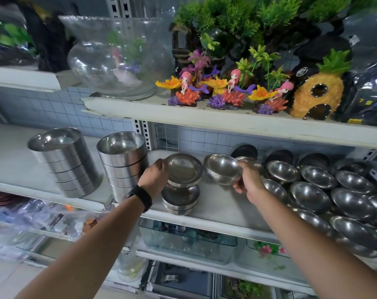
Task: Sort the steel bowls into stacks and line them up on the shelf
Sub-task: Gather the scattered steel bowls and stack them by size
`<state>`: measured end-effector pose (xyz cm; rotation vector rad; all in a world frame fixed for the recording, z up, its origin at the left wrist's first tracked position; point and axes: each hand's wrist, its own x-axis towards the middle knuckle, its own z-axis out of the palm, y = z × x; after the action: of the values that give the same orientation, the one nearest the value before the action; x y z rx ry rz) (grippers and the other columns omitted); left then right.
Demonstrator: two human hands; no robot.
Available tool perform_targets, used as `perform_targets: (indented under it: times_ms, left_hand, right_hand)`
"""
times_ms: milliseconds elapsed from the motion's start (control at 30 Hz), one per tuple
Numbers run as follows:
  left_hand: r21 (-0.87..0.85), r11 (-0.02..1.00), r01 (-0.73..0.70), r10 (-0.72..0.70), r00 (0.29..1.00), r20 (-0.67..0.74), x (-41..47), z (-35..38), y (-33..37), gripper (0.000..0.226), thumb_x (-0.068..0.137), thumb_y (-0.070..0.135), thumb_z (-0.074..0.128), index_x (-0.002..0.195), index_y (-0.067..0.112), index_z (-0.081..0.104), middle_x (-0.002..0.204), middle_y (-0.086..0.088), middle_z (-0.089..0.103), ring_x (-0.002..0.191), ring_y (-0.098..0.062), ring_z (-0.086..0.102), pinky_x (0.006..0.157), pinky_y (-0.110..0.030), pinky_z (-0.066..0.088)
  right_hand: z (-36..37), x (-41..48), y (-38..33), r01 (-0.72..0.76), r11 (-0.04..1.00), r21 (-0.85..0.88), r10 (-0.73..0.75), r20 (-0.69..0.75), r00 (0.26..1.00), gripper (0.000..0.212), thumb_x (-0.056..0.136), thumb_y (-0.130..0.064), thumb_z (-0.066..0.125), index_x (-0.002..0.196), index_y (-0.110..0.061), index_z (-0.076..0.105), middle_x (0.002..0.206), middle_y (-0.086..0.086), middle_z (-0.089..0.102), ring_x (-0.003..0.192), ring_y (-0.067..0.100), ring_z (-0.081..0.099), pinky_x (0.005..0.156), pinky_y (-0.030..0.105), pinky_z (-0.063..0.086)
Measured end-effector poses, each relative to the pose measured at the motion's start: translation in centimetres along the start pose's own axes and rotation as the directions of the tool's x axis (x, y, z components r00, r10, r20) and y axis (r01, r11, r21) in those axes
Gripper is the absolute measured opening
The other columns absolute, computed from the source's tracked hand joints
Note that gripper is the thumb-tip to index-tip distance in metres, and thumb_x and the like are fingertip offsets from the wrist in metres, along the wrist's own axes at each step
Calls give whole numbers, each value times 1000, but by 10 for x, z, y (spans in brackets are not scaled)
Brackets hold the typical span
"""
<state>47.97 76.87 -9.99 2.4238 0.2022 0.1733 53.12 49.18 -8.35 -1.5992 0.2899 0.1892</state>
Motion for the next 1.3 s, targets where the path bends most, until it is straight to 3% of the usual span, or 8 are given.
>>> perform_targets:
  times_ms: [300,467,633,767,1033,1100,1200,1300]
  left_hand:
    - [301,948,-99,89,995,45,-7,12,-31,53,49,-16,84,98,-11,68,74,-22,63,46,-40,62,33,-40,50]
    - [267,964,-16,-4,997,75,-6,22,-44,45,56,-13,82,98,-12,67,75,-23,62,45,-40,62,33,-42,50]
    - [364,930,-53,79,995,-57,-29,20,-20,39,99,5,37,136,-1,48,118,-20,59,97,-40,67,77,-43,51]
    - [302,947,109,-87,993,-84,-33,23,-19,45,106,33,24,128,8,54,121,-17,63,111,-37,60,95,-46,49]
    - [382,923,46,-20,997,-73,-34,26,-25,44,103,21,16,126,10,51,119,-14,65,102,-38,65,77,-39,48]
    - [328,943,47,-20,996,-85,-37,21,-25,50,101,23,14,127,5,53,115,-18,65,99,-40,67,80,-41,51]
    - [410,911,-41,43,999,3,-41,23,-28,40,89,12,25,102,-3,60,79,-21,67,56,-43,66,46,-45,54]
    - [347,938,13,-26,999,35,-36,30,-34,33,85,6,33,98,-3,61,71,-20,65,47,-43,62,39,-43,50]
  right_hand:
    - [8,-6,-4,-7,999,35,6,24,1000,28,105,-26,41,113,-6,59,43,4,53,36,19,45,34,23,29]
    - [10,-7,-8,-14,998,56,13,17,1000,28,104,-29,43,108,-7,60,44,5,51,37,20,44,38,25,29]
    - [28,-17,-13,12,1000,-2,-12,28,1000,22,103,-29,44,103,-16,62,53,6,52,41,17,38,43,28,26]
    - [45,-23,-8,72,995,-71,-67,70,995,19,105,-25,40,103,-26,59,52,6,53,40,18,36,40,26,26]
    - [69,-31,7,128,979,-159,-113,101,988,20,106,-18,42,105,-20,62,70,7,57,32,6,45,32,18,28]
    - [75,-29,12,134,977,-165,-117,109,987,22,105,-18,44,108,-16,65,79,8,62,46,10,55,40,19,36]
    - [84,-24,19,192,960,-205,-172,111,979,23,103,-16,47,100,-17,69,97,1,68,90,21,63,76,32,50]
    - [88,-21,23,223,943,-246,-189,155,970,26,104,-16,45,101,-13,71,95,0,69,84,19,66,73,25,51]
